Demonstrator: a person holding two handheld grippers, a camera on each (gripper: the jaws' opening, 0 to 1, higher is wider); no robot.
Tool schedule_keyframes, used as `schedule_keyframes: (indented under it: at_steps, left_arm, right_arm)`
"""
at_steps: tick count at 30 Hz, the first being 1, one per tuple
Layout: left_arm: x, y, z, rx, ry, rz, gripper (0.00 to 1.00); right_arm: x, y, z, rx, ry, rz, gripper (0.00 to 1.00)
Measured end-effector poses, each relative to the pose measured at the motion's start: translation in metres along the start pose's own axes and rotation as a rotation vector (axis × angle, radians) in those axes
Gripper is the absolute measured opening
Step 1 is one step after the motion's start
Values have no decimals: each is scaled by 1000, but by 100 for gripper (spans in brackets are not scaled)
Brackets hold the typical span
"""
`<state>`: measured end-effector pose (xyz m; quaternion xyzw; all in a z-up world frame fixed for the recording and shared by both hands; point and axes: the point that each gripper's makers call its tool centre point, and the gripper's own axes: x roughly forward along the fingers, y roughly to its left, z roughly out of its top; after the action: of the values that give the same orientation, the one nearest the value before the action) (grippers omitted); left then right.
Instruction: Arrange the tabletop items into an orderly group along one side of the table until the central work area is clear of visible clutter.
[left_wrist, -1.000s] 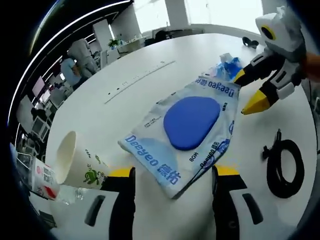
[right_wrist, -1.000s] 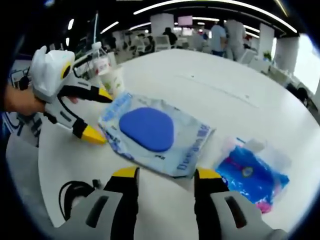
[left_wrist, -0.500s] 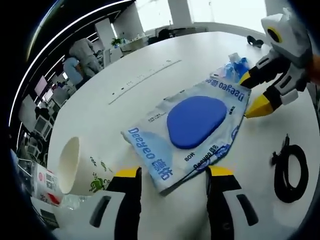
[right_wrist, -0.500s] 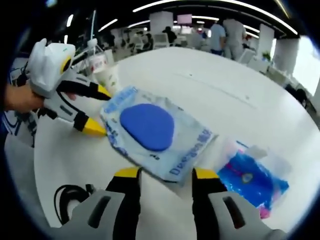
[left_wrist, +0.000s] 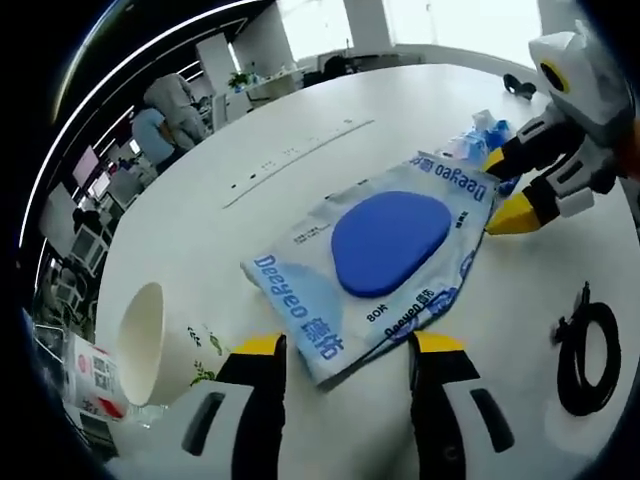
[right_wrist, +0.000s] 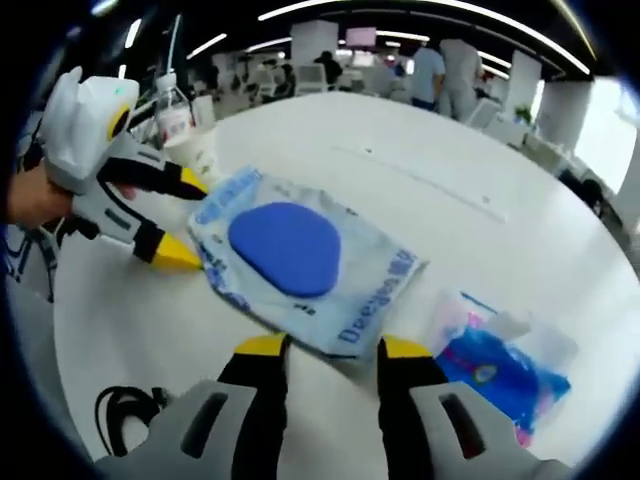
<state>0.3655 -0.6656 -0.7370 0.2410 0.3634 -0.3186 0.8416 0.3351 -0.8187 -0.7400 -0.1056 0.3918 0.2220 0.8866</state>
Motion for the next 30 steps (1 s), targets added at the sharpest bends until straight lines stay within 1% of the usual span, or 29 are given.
schedule_keyframes:
  at_steps: [6, 10, 15, 18, 30]
  left_arm:
    - [3, 2, 3, -4, 2, 2, 48]
    - [2, 2, 2, -1, 4, 3, 47]
    - [-1, 0, 3, -7, 0, 6, 48]
    - [-4, -1, 5, -13, -6, 4, 49]
    - [-18, -5, 9, -16, -23, 9, 49]
  right_arm:
    - [3, -4, 3, 9, -6, -17, 31]
    - [3, -3, 1, 17, -1, -20, 32]
    - [-4, -4, -1, 43, -7, -21, 32]
    - [-10, -4, 0, 49, -20, -21, 33]
    - [-28, -6, -3, 63, -26, -39, 33]
